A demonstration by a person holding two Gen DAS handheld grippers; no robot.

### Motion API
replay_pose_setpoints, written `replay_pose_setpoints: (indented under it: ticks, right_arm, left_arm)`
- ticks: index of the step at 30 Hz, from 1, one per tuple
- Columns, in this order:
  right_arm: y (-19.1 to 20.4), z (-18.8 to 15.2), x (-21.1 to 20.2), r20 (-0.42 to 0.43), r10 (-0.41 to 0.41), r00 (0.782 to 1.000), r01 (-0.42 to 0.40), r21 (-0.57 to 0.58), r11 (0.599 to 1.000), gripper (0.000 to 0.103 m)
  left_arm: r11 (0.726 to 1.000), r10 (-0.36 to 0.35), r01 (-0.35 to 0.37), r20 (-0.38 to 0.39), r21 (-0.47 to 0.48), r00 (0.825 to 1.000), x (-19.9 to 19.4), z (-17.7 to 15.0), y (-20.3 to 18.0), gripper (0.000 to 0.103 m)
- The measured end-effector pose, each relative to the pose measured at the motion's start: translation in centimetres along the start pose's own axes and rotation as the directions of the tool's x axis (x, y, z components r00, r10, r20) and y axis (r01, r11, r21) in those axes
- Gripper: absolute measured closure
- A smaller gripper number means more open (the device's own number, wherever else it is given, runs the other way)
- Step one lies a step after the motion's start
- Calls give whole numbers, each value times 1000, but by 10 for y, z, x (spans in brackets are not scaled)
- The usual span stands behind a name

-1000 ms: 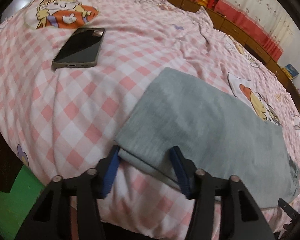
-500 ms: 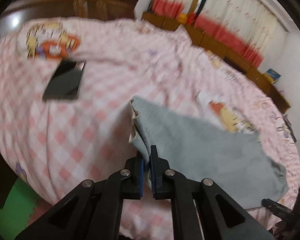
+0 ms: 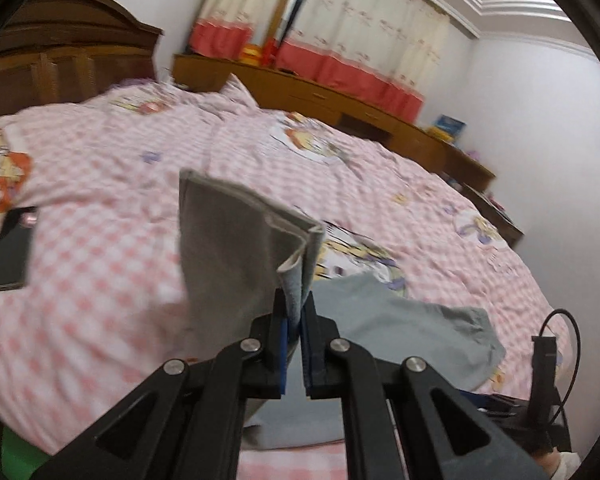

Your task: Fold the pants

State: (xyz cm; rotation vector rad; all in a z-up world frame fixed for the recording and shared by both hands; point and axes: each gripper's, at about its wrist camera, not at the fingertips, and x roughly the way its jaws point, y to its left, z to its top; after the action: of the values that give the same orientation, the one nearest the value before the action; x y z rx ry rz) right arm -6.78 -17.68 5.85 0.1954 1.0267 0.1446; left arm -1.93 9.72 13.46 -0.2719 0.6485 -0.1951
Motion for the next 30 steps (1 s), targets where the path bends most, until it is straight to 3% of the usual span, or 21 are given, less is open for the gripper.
replay_pose_setpoints:
  ticks: [6, 10, 15, 21, 25, 26, 30]
  right_arm:
    - [-5, -5, 0, -10, 16, 1000, -16, 4, 1000, 40]
    - [-17, -6, -5, 4, 12, 1000, -12, 28, 1000, 40]
    - [-31, -7, -7, 11, 8, 1000, -8, 64, 998, 40]
    - [-38, -6, -9, 13, 11, 1000, -12, 69, 998, 40]
    - [-38, -6, -8, 12, 13, 1000, -14, 67, 998, 40]
    - [-38, -7, -8, 11, 13, 1000, -14, 66, 998, 40]
    - [-36, -2, -9, 18, 11, 1000, -12, 57, 998, 40]
  left_arm:
    - [992, -99, 104, -75, 65, 992, 29, -9, -51, 98]
    - [984, -144, 160, -165, 83, 976, 58, -26, -78, 98]
    - [977, -157, 190, -265, 101, 951, 94, -51, -103, 98]
    - [974, -132, 182, -319, 133, 938, 108, -69, -112, 96]
    - [970, -166, 215, -346, 110, 924, 97, -72, -105, 79]
    - [970, -166, 215, -344, 112, 924, 91, -71, -101, 70]
    - [977, -126, 172, -311, 127, 942, 67, -75, -87, 63]
